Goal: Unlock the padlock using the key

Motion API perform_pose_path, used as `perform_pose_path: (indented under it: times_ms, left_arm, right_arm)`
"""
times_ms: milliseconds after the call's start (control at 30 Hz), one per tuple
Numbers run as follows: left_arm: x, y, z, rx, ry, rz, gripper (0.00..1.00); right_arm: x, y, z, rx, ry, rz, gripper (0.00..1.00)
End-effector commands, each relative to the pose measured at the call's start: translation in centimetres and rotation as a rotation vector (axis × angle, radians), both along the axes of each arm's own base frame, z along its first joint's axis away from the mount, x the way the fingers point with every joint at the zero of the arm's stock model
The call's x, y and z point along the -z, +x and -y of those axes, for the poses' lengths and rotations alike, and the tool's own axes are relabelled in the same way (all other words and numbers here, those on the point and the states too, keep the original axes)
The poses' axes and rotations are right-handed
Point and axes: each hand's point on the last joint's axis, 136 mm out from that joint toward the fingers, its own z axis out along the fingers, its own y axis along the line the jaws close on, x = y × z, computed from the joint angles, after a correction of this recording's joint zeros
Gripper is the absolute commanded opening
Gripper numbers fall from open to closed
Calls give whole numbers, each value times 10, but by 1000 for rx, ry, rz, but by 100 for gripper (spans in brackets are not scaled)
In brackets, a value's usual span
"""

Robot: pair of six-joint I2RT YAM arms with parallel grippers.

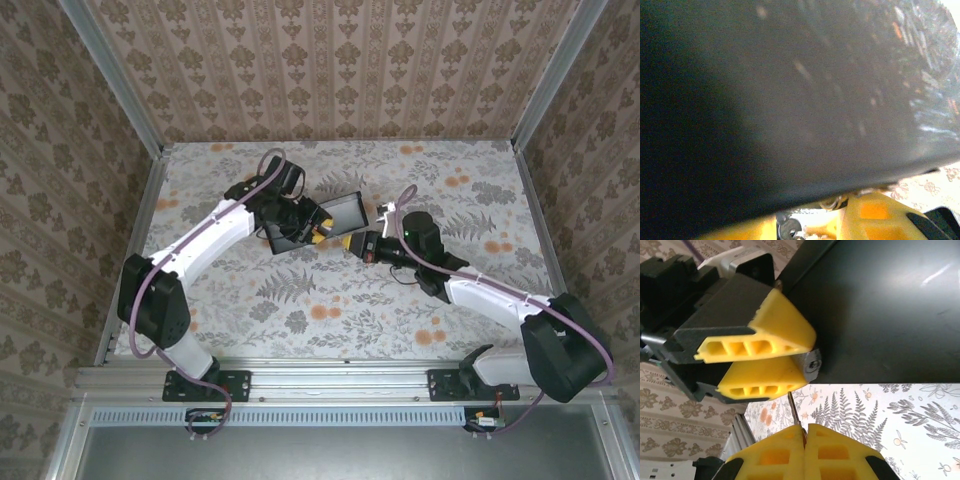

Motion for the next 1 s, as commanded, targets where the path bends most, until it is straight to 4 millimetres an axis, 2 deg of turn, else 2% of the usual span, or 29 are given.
perform_pose_path:
  times_ms: [0,100,433,667,800,833,967]
  left_arm:
    - [-30,4,14,12,-148,49,4]
    - [-32,5,15,14,-166,52,3]
    - [-33,-2,14,23,-204,37,2]
    - [-34,-3,11,15,-214,39,1]
    - [-33,-3,8,8,-214,35,1]
    - [-33,-3,8,7,-216,36,1]
    - [-33,-5,7,8,-214,34,0]
  right_arm:
    - [-5,7,-4,-29,1,24,0]
    - [-1,12,-1,-29,3,35,0]
    - [-18,8,-1,-118,-9,189,0]
    - [-12,15,-2,-106,-16,177,0]
    - [-15,18,-2,-89,-14,186,0]
    - [-6,21,-3,-88,-21,167,0]
    - [-7,26,-3,-74,-12,171,0]
